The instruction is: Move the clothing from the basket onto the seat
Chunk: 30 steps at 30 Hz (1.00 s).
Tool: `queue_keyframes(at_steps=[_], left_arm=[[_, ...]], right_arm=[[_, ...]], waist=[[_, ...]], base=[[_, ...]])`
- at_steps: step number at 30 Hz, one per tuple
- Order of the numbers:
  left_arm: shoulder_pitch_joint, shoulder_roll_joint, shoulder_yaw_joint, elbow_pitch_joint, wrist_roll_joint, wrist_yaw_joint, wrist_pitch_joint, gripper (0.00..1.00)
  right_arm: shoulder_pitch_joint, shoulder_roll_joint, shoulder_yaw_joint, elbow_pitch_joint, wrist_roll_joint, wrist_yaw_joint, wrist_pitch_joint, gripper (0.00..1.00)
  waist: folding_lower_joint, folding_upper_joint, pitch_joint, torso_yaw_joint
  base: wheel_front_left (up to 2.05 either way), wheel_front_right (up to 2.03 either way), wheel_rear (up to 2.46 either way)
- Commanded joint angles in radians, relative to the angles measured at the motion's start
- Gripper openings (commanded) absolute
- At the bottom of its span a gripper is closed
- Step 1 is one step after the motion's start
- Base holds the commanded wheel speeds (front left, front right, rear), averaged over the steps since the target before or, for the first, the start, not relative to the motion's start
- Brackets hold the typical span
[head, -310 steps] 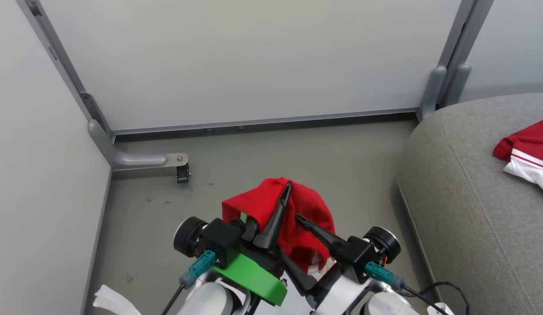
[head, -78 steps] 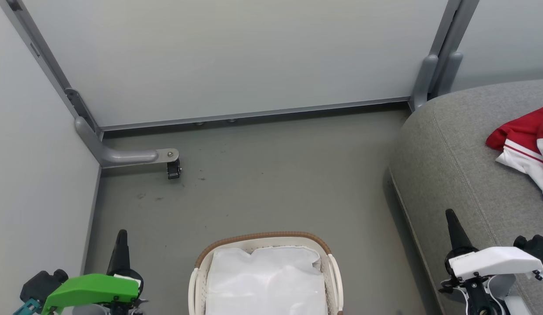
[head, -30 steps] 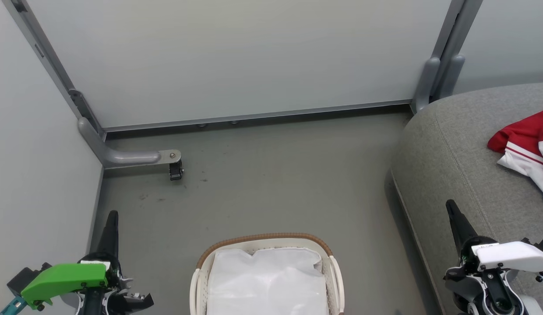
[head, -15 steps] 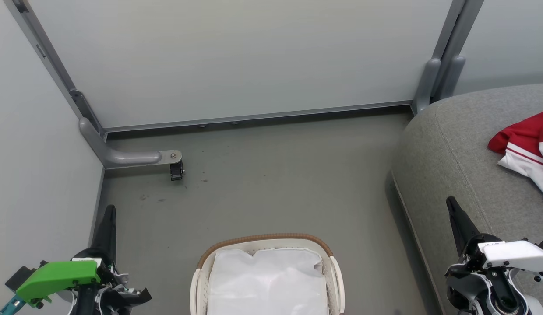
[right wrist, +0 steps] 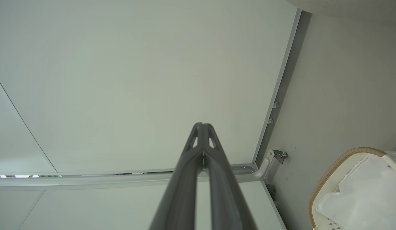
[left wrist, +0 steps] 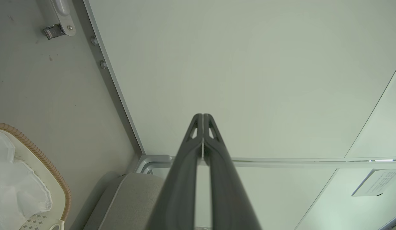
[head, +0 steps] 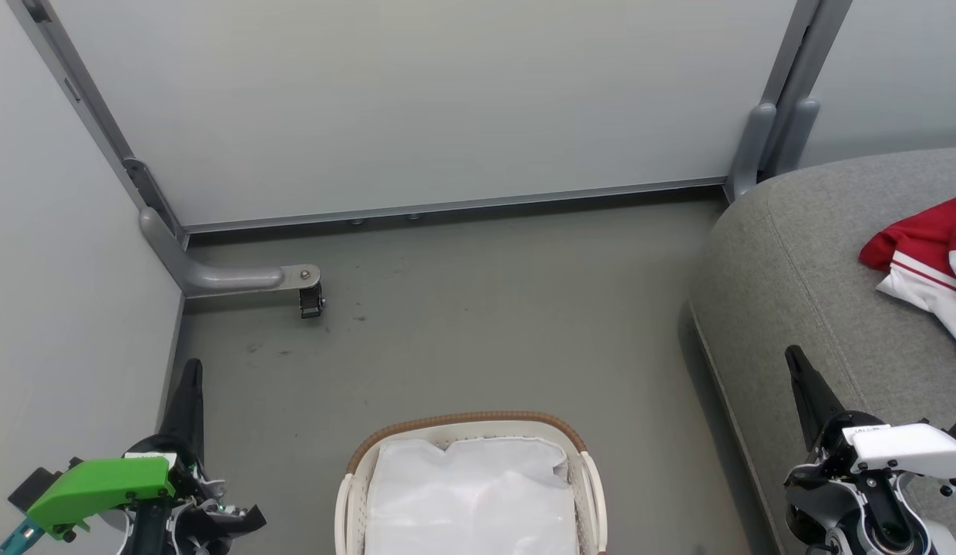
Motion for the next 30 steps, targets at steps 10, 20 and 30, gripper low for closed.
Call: queue_keyframes(at_steps=[10, 20, 30], left_arm=[[-0.012, 0.005, 0.003, -0.002, -0.003, -0.006, 0.003, 0.0], [-0.012, 0.005, 0.003, -0.002, -0.003, -0.006, 0.003, 0.0], [-0.012, 0.005, 0.002, -0.002, -0.003, -0.005, 0.003, 0.0]], right_arm=[[-0.008, -0.006, -0.002, -0.004, 0.004, 0.0, 0.002, 0.0], [-0.008, -0.006, -0.002, -0.004, 0.004, 0.0, 0.002, 0.0], [-0.008, -0.006, -0.002, -0.004, 0.004, 0.0, 0.002, 0.0]], waist=[[0.0, 0.0, 0.0, 0.0], [0.0, 0.0, 0.0, 0.0], [0.0, 0.0, 0.0, 0.0]], base=[[0.0, 0.0, 0.0], [0.0, 0.0, 0.0], [0.0, 0.0, 0.0]])
